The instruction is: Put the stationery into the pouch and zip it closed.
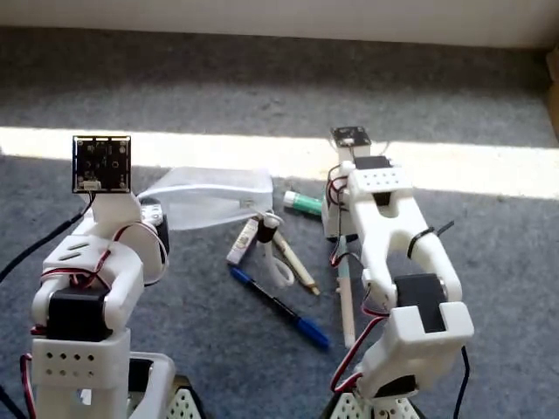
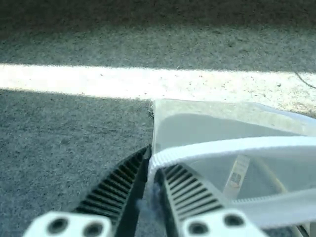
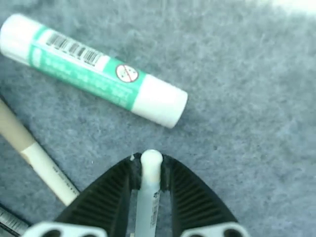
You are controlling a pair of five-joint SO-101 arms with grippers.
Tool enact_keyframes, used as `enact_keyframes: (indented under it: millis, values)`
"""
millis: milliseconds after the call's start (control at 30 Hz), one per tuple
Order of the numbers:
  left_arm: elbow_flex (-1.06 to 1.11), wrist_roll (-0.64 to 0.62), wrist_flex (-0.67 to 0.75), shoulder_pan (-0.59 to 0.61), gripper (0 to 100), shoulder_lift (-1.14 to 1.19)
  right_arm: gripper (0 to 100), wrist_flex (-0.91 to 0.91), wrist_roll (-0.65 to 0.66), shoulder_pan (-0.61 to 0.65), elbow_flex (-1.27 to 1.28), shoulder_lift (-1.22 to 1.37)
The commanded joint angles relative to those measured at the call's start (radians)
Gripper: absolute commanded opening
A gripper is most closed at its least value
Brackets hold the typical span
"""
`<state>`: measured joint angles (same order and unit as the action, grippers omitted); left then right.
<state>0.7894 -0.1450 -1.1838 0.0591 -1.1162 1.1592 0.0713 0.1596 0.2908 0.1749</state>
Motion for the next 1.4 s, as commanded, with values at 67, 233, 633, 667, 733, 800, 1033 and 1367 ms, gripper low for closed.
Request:
enact_keyframes:
  millis: [67, 233, 633, 667, 733, 800, 1033, 1367]
  values:
    - [0.002, -0.011, 0.014, 0.012, 1, -0.002, 0.5, 0.022, -0.011, -0.008, -0.062, -0.031]
    - [0.002, -0.011, 0.014, 0.012, 1, -0.002, 0.5, 0.018, -0.015, -0.016, -0.015, -0.226]
    - [0.002, -0.011, 0.014, 0.012, 1, -0.001, 0.5, -0.101, -0.015, -0.002, 0.271, -0.539]
    - [0.002, -0.011, 0.014, 0.012, 1, -0.001, 0.5, -0.101, -0.015, -0.002, 0.271, -0.558]
    - [0.002, -0.011, 0.014, 0.012, 1, -0.001, 0.6, -0.101, -0.015, 0.01, 0.271, -0.593]
    - [0.002, -0.011, 0.014, 0.012, 1, -0.001, 0.6, -0.101, -0.015, 0.024, 0.272, -0.63]
    - [0.002, -0.011, 0.014, 0.012, 1, -0.001, 0.6, -0.094, -0.015, 0.047, 0.318, -0.748]
    - [0.002, -0.011, 0.014, 0.012, 1, -0.002, 0.6, -0.139, -0.181, 0.048, 0.414, -1.02]
